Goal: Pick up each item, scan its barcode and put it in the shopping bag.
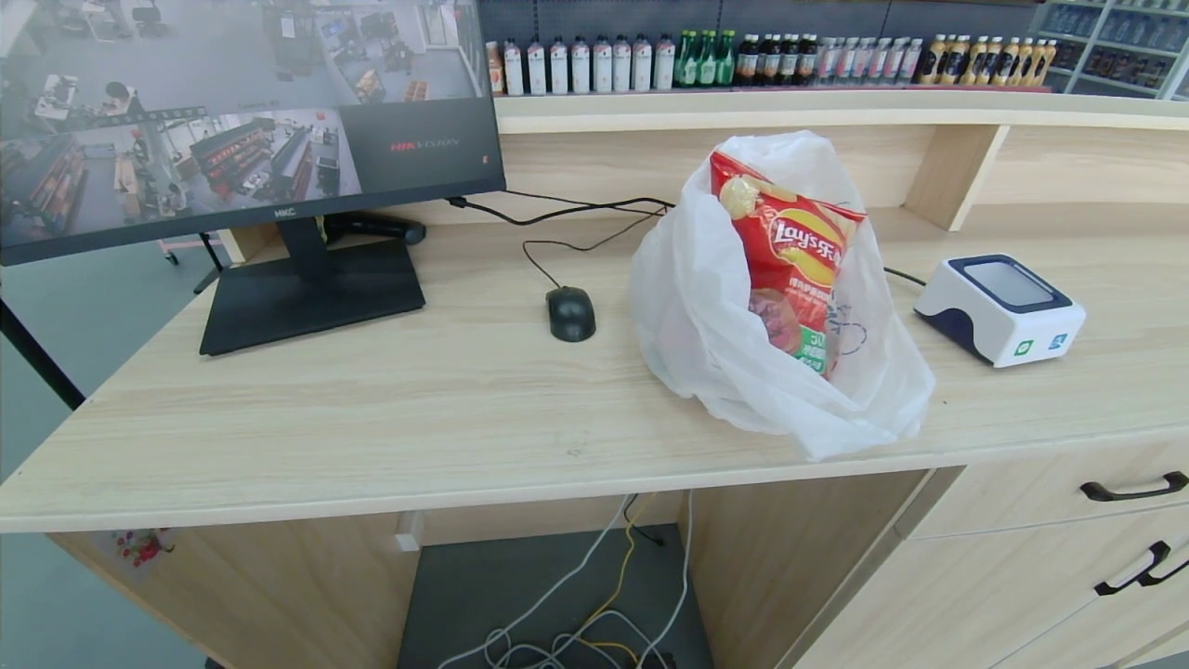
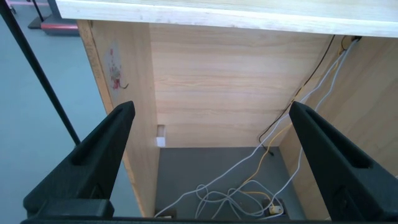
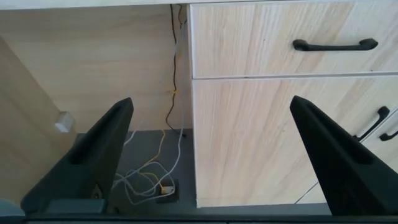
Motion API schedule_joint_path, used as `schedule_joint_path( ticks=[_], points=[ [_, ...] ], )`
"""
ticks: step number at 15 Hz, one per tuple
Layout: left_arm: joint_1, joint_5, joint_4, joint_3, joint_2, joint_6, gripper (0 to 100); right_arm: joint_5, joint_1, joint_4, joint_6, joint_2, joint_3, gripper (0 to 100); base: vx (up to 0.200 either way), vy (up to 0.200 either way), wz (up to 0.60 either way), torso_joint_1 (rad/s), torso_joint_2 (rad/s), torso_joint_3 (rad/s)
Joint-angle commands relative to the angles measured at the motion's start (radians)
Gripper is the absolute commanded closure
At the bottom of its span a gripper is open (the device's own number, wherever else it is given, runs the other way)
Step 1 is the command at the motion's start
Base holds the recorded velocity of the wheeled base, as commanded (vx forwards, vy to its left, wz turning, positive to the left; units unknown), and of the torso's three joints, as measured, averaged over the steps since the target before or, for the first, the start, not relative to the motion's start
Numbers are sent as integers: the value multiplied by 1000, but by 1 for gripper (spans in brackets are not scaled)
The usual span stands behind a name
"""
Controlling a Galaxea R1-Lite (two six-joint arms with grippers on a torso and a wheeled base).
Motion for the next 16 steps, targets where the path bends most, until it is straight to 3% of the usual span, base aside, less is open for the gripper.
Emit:
schedule_joint_path(
  ticks=[1, 4, 7, 16],
  points=[
    [0, 1, 0, 0, 0, -2, 0, 0, -1, 0, -1, -9, 3, 0, -200, 0, 0, -2, 7, -2],
    [-2, -1, 0, 0, 0, 1, 0, 0, -1, 0, -1, -7, 3, 0, -200, 0, 0, 4, 1, 1],
    [0, -1, 0, 0, 0, 1, 0, 0, -1, 0, -1, -9, 3, 0, 0, 0, 0, 0, 0, 0],
    [0, 1, 2, 0, 0, -11, 0, 0, -1, 0, -1, -7, 3, 0, 0, -200, 0, 2, 2, 2]
  ],
)
